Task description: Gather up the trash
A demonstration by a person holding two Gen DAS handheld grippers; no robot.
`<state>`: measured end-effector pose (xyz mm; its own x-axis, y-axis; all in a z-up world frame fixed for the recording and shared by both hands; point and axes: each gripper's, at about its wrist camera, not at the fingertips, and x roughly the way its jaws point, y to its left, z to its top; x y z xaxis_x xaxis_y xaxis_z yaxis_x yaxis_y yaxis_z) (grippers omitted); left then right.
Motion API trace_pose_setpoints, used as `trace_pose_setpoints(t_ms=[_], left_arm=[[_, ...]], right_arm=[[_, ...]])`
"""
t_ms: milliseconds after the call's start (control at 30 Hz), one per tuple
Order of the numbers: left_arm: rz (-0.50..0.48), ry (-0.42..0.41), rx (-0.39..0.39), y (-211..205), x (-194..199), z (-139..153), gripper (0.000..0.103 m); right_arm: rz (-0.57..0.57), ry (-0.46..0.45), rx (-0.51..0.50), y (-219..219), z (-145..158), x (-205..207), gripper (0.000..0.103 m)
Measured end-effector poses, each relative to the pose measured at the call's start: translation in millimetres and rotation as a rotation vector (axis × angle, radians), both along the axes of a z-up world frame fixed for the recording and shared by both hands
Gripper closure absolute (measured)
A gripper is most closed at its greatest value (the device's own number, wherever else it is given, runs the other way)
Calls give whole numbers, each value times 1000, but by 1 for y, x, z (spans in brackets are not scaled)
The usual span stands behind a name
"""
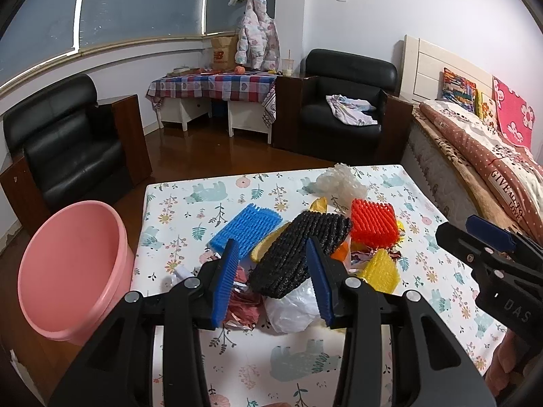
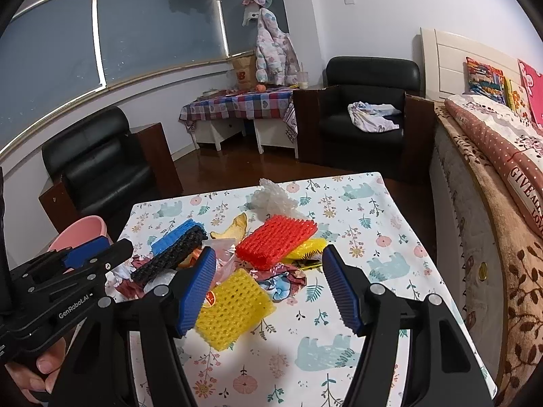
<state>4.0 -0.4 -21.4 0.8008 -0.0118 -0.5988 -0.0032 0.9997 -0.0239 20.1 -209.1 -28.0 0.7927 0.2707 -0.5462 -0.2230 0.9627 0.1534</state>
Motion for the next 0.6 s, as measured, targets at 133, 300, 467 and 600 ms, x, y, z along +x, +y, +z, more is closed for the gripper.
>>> trace_pose_setpoints(t_ms=[133, 300, 467, 600], left_arm=[[-9, 7, -6, 0, 0, 1, 61], [-18, 19, -11, 1, 0, 2, 61], [-24, 14, -17, 8, -1, 4, 61], [-37, -21, -26, 17, -8, 5, 61]], right_arm=[[1, 0, 1, 0, 0, 0, 38], [1, 5, 0, -1, -4, 2, 38], [-5, 6, 11, -5, -6, 1, 38], [-11, -1, 25, -9, -8, 0, 38]])
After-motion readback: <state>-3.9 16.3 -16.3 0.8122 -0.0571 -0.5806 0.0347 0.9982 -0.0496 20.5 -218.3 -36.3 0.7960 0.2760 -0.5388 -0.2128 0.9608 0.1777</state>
